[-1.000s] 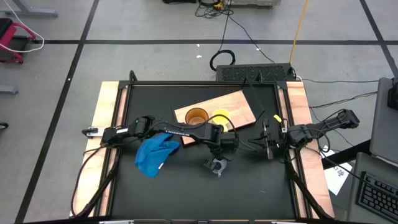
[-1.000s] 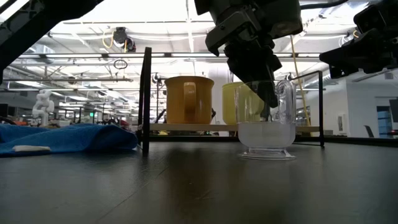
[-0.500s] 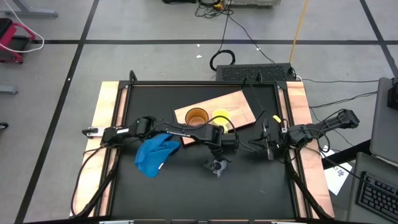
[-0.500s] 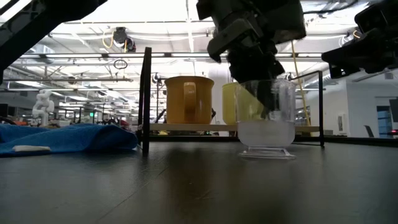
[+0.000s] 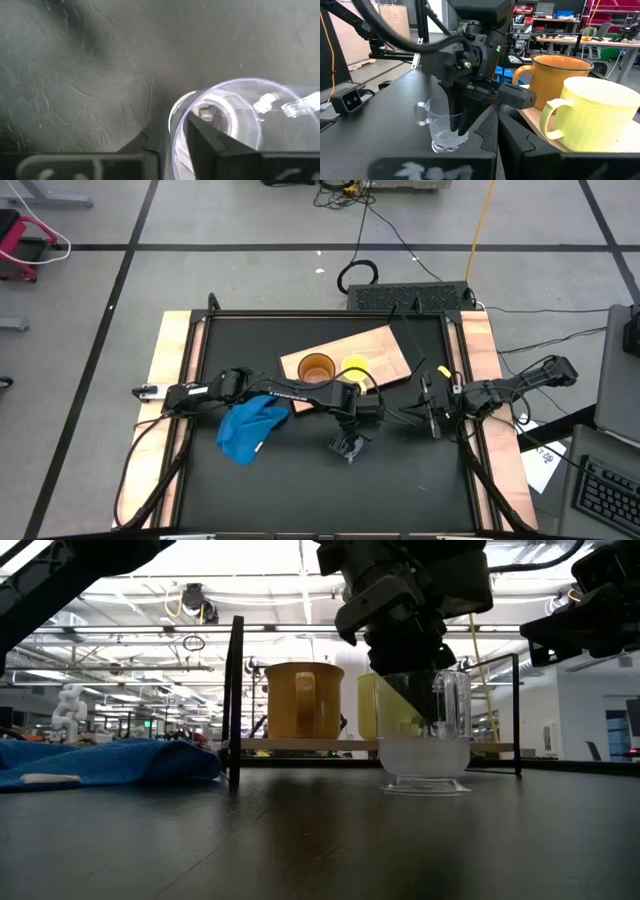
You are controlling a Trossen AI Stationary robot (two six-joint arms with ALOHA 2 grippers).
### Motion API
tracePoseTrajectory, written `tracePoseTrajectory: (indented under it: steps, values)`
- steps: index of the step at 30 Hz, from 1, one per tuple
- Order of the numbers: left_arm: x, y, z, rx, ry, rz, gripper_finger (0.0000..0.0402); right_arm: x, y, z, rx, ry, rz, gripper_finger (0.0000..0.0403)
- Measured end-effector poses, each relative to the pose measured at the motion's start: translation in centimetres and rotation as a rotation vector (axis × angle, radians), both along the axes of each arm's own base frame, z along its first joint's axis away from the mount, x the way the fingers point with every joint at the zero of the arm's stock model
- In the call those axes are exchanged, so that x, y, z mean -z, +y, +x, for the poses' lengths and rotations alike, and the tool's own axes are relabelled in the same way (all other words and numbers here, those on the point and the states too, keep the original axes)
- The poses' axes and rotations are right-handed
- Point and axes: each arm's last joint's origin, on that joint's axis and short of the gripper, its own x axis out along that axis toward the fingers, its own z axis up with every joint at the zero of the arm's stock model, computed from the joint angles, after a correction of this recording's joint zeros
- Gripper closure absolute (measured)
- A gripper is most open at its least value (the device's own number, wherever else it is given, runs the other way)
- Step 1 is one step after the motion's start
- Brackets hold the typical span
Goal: Stack small to large cups/mugs on shelf
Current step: Put the transparent mug on the shelf aligned with the yellow mug
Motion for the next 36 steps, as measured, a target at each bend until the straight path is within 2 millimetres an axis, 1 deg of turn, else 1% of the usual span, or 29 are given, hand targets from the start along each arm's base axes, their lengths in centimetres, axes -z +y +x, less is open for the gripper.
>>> tracePoseTrajectory:
  steps: [6, 12, 16, 19, 22, 28, 30, 34, 36]
  values:
    - [-0.1, -0.6, -0.1, 0.018, -0.002, 0.000, 0.0258, 0.0, 0.0, 0.0, 0.000, 0.000, 0.000, 0.0403]
    - [-0.1, -0.8, -0.1, 0.030, -0.007, 0.033, 0.0204, 0.0, 0.0, 0.0, 0.000, 0.000, 0.000, 0.0403]
    - [-0.1, -0.8, -0.1, 0.030, -0.008, 0.034, 0.0185, 0.0, 0.0, 0.0, 0.000, 0.000, 0.000, 0.0403]
    - [-0.2, -0.8, -0.1, 0.036, -0.010, 0.037, 0.0181, 0.0, 0.0, 0.0, 0.000, 0.000, 0.000, 0.0403]
    - [-1.1, -0.8, -0.4, 0.032, -0.023, 0.042, 0.0183, 0.0, 0.0, 0.0, 0.000, 0.000, 0.000, 0.0403]
    - [-4.8, -0.8, -1.3, 0.004, -0.071, 0.027, 0.0183, 0.0, 0.0, 0.0, 0.000, 0.002, 0.000, 0.0403]
    - [-6.5, -0.9, -2.1, 0.002, -0.085, 0.024, 0.0183, 0.0, 0.0, 0.0, 0.000, 0.005, -0.001, 0.0403]
    - [-10.6, -0.8, -4.1, 0.009, -0.128, 0.020, 0.0183, 0.0, 0.0, 0.0, 0.001, 0.006, 0.009, 0.0403]
    - [-12.1, -0.8, -4.9, 0.004, -0.151, 0.001, 0.0187, 0.0, 0.0, 0.0, 0.001, 0.007, 0.010, 0.0403]
